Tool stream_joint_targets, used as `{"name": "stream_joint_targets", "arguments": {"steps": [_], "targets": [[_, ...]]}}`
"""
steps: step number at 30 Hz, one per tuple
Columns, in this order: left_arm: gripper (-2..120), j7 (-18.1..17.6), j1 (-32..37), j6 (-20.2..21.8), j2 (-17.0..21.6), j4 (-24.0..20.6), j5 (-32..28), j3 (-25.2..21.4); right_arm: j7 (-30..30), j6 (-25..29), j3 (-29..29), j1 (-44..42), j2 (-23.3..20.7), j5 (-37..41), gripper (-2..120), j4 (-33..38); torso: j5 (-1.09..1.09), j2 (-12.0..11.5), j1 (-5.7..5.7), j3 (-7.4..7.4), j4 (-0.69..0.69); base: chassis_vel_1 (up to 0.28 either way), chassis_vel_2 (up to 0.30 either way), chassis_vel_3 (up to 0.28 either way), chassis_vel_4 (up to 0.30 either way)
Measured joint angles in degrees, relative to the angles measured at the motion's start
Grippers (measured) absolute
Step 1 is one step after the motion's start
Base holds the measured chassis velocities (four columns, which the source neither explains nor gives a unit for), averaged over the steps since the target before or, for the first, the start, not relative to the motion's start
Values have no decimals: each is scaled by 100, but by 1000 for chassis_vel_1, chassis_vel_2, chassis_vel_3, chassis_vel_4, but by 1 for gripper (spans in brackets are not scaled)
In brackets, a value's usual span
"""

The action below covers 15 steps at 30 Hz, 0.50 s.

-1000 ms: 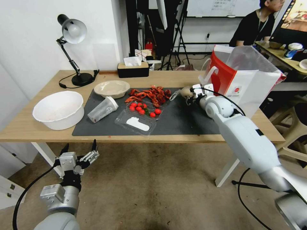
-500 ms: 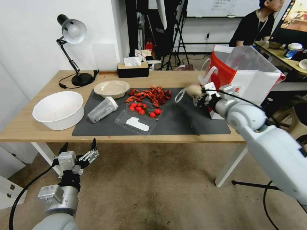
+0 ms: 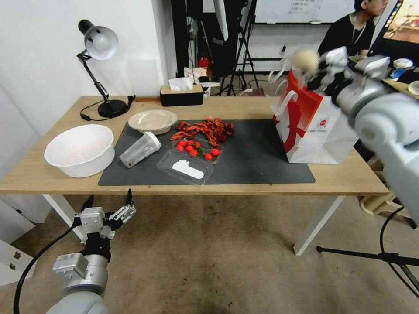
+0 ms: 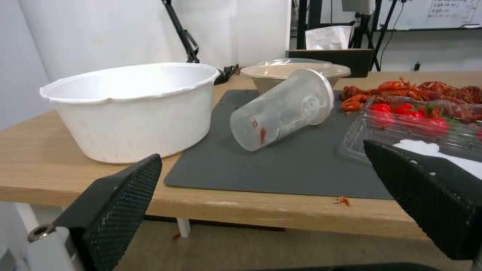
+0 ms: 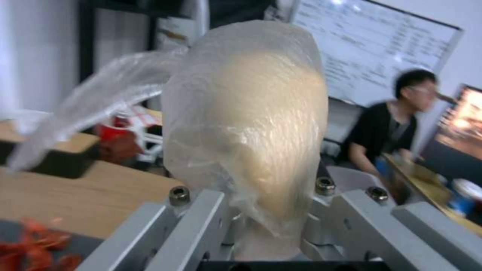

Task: Pick up the trash from the table and place it into the takeout bag.

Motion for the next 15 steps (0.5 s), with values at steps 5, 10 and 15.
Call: {"name": "stream_joint_targets", "arguments": {"steps": [5,10,15], "targets": [[100,2,11,-10,-10,-6,10,3,309,81,62,535,-173,127,8,-53,-4,0,0,0,1,0,0,0,0],[100,4,48,-33,-15,-33,28,0,1042,-160,54,1348,-303,579,21,-497,-3,0,0,1,1,0,0,0,0],[100,15,66,-49,-31,-60,61,28,1477,-346,-32,1652,-306,805,40,-1289,0,-1,0,1,0,0,0,0,0]]}}
